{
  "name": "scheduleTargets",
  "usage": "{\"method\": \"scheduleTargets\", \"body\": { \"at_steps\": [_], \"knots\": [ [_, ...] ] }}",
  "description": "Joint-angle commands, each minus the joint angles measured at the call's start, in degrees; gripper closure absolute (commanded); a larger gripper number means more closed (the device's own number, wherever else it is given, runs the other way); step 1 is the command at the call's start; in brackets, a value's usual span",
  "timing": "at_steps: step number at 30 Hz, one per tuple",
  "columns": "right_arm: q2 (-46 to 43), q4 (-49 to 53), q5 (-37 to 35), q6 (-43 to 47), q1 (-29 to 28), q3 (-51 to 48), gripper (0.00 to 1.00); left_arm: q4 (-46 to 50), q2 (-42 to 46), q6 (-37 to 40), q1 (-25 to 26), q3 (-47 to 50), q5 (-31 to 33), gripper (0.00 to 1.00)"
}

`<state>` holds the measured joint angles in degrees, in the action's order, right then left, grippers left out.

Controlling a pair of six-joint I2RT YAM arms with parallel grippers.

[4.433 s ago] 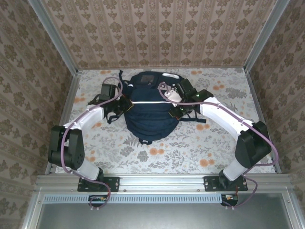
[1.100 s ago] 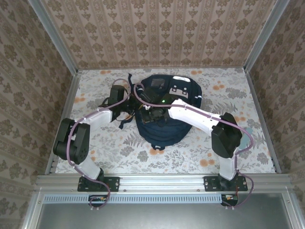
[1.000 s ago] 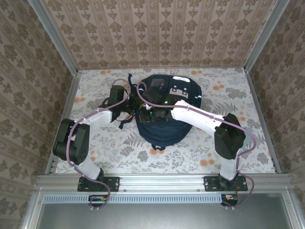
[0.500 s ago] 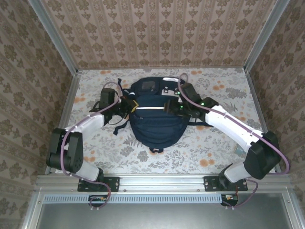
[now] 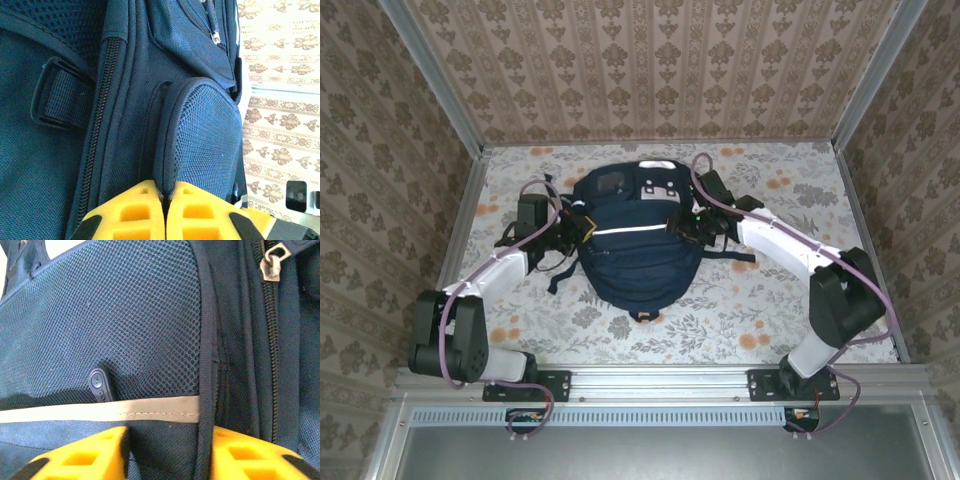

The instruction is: Pack books, pencil case, and school supplies into a backpack

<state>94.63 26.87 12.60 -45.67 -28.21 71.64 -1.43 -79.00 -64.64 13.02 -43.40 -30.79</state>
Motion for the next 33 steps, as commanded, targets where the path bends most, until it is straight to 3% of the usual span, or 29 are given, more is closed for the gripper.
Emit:
{"method": "scheduleTargets", "body": {
  "at_steps": [1, 4, 6, 12, 17, 23, 33],
  "knots": [
    [4.3, -5.8, 6.6, 2.2, -0.5, 6.0, 0.67, 2.0, 1.5, 1.5, -0.4, 0.0, 0.5, 1.00],
    [8.4, -5.2, 8.1, 5.0, -0.5, 10.2, 0.67, 3.3, 1.7, 2.3, -0.7, -0.5, 0.7, 0.95],
    [9.9, -1.7, 6.3, 7.3, -0.4, 13.1, 0.63, 5.9, 2.0, 4.1, -1.1, -1.5, 1.3, 0.82],
    [2.5, 6.6, -7.1, 11.0, 2.0, 10.0, 0.31, 18.2, 4.0, 13.2, -2.9, -6.1, 4.3, 0.47],
    [-8.9, 10.6, -21.5, 12.7, 7.7, 1.8, 0.16, 26.8, 6.1, 20.2, -3.8, -10.2, 7.6, 0.35],
    [-14.5, 18.0, -36.8, 14.3, 17.3, -5.8, 0.00, 31.9, 8.1, 25.7, -4.1, -13.4, 10.0, 0.25],
    [-20.0, 18.8, -41.7, 10.2, 32.3, -17.3, 0.01, 32.1, 8.8, 30.3, -3.9, -15.4, 9.5, 0.13]
  ]
}}
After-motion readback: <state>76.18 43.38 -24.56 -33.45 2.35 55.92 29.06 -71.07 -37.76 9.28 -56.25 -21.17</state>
